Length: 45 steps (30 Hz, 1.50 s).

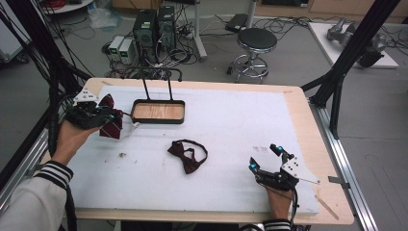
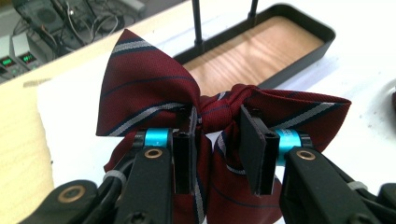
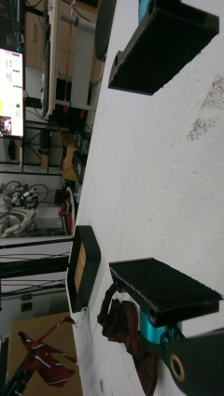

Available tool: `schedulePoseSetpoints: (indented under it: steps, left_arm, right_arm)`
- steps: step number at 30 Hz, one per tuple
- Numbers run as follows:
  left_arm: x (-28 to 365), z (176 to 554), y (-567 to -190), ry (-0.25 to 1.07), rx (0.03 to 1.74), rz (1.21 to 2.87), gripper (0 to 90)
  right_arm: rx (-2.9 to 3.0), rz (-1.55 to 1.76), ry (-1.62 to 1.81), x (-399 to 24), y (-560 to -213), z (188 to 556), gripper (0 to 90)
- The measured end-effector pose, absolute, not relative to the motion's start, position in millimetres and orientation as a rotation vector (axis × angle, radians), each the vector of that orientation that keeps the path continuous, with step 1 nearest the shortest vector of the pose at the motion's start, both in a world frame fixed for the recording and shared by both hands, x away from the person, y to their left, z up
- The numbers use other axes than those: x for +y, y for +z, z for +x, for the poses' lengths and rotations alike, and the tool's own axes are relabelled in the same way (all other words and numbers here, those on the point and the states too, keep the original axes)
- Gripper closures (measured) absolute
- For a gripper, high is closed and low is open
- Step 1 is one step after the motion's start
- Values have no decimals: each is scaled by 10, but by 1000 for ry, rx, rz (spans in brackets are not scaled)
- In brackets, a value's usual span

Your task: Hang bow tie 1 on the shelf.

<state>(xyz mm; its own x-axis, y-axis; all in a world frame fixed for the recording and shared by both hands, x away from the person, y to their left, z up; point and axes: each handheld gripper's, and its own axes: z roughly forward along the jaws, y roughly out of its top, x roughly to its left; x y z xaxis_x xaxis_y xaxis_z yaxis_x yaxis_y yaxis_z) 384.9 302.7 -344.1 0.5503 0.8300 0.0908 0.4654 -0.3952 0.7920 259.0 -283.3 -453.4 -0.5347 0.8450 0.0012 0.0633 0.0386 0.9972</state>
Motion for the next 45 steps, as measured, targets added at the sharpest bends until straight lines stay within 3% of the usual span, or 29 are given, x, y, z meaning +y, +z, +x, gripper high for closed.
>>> schedulePoseSetpoints:
  steps: [21, 45]
  left_arm:
    - [2960, 3864, -2858, 684, 930, 1884, 678]
    - [2985, 4115, -2730, 705, 947, 1815, 678]
  right_arm:
    - [1681, 927, 1561, -2833, -4534, 2590, 103]
    - [1679, 937, 1567, -2833, -4535, 2589, 103]
